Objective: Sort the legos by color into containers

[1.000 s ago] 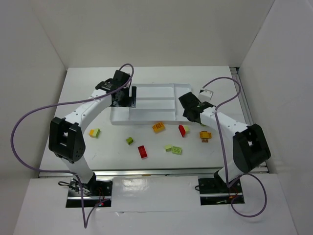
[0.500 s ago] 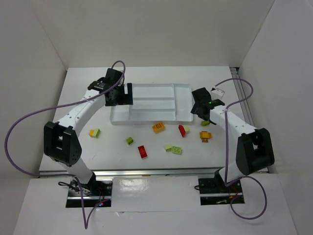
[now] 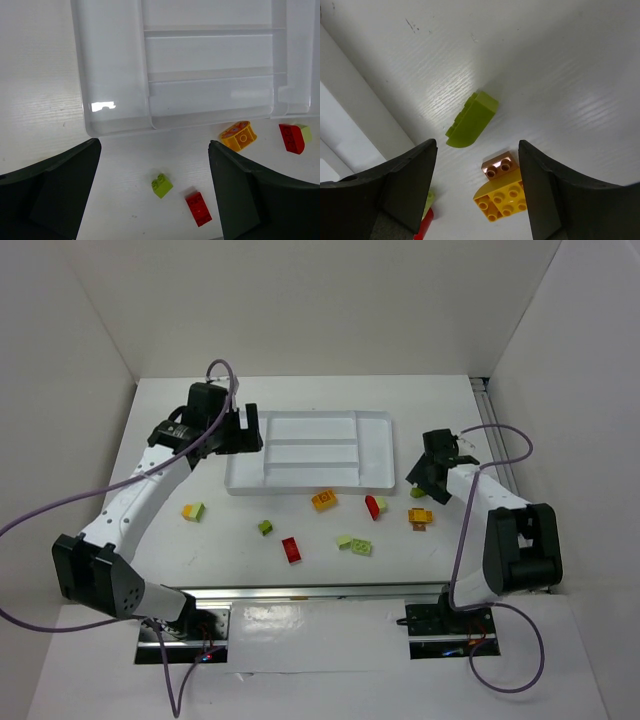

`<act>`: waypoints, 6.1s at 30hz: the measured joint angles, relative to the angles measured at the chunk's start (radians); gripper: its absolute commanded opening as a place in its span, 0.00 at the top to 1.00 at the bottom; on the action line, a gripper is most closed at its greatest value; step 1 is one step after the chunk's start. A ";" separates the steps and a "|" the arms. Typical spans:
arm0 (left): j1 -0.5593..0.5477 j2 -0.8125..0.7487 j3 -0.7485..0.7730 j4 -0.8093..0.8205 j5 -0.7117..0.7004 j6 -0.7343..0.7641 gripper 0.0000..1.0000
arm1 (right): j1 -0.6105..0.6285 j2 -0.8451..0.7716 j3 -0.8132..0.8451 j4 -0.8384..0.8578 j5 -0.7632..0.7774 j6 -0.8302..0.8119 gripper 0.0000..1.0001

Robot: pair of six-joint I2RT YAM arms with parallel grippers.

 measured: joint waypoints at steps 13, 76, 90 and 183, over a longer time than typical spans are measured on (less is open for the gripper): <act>0.000 -0.006 -0.008 0.023 0.014 0.013 0.00 | -0.014 0.097 -0.051 0.138 -0.089 -0.016 0.52; -0.211 -0.046 -0.425 -0.014 0.006 -0.126 0.05 | 0.352 0.757 1.023 0.032 -0.074 -0.275 0.17; -0.233 0.101 -0.437 0.071 -0.030 -0.187 0.19 | 0.242 0.129 0.604 0.051 0.036 -0.295 0.17; -0.198 0.126 0.080 0.101 -0.222 -0.175 0.17 | 0.731 0.411 0.500 -0.075 0.155 0.343 0.18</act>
